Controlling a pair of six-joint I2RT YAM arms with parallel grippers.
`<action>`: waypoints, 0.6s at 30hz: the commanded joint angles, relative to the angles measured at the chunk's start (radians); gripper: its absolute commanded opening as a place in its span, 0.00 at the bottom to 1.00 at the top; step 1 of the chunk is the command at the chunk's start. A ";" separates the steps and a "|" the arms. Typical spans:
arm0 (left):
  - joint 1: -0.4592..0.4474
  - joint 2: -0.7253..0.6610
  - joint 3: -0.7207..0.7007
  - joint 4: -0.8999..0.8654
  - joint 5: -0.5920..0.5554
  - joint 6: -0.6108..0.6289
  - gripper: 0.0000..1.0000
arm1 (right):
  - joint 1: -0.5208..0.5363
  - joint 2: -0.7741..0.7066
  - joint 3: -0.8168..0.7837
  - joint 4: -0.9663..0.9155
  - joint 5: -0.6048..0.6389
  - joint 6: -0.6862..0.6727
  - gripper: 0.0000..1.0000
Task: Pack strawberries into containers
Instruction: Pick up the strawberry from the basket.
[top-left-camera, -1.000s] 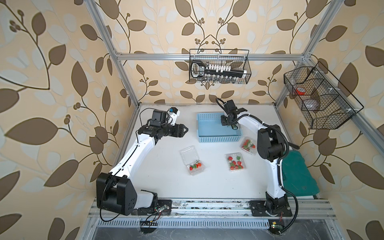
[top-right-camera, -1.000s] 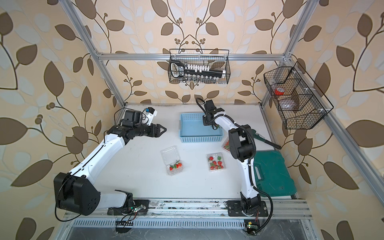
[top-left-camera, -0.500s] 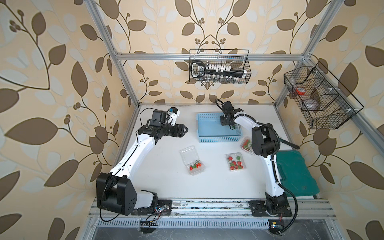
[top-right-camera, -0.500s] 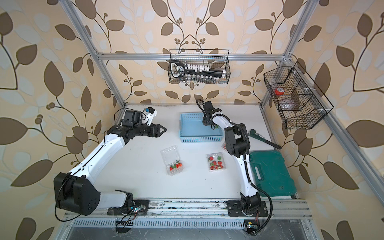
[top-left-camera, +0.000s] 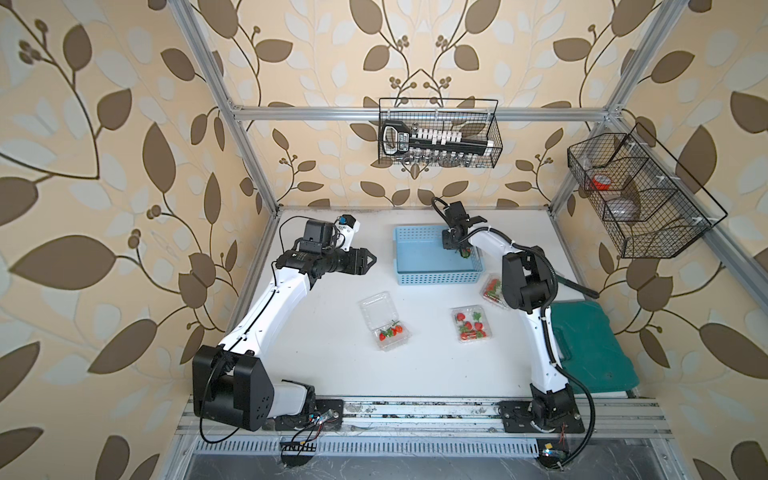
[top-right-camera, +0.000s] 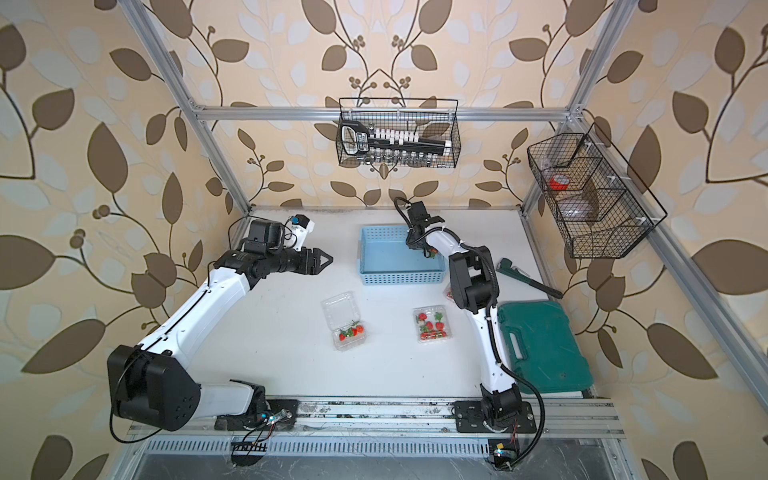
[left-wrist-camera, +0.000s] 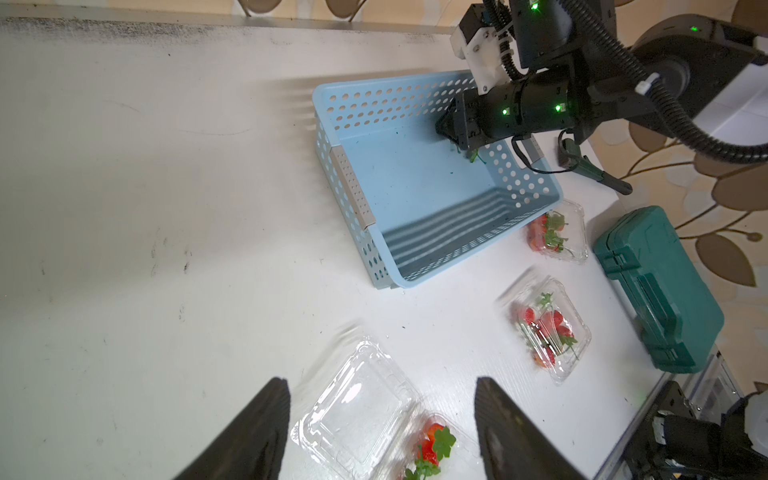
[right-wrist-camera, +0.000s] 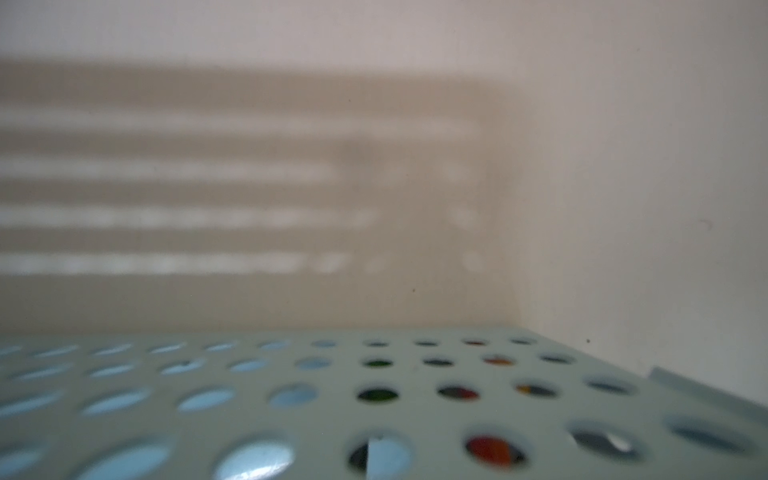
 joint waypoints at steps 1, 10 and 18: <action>0.009 -0.009 0.001 0.004 -0.010 0.013 0.72 | -0.001 0.001 0.019 -0.033 0.020 -0.006 0.15; 0.009 -0.013 0.001 0.006 -0.008 0.012 0.72 | 0.001 -0.120 -0.043 -0.015 -0.002 -0.006 0.00; 0.009 -0.019 0.001 0.006 -0.007 0.012 0.72 | 0.007 -0.275 -0.114 0.007 -0.083 -0.012 0.00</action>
